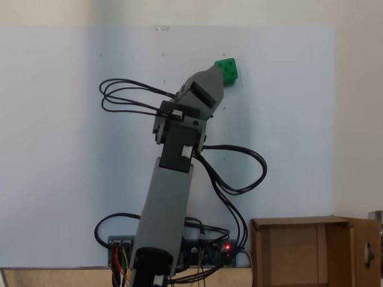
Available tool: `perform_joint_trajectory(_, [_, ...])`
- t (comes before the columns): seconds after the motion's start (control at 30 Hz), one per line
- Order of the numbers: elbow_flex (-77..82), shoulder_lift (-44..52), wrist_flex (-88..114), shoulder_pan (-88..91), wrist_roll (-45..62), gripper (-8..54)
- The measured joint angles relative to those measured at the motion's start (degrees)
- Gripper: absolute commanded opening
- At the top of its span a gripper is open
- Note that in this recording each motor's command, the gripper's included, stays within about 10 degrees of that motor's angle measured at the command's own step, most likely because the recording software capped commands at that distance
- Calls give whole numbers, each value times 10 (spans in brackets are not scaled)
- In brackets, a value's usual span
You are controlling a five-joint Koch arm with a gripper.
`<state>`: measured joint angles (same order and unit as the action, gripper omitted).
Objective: Grasp a green dice and put it in the bin.
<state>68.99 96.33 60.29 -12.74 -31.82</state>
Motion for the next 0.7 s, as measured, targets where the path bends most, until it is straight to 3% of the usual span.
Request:
perform_joint_trajectory(0.23, [-129,-98,32,0,-37,434])
perform_joint_trajectory(0.7, [-130,-104,34,-45,-81,432])
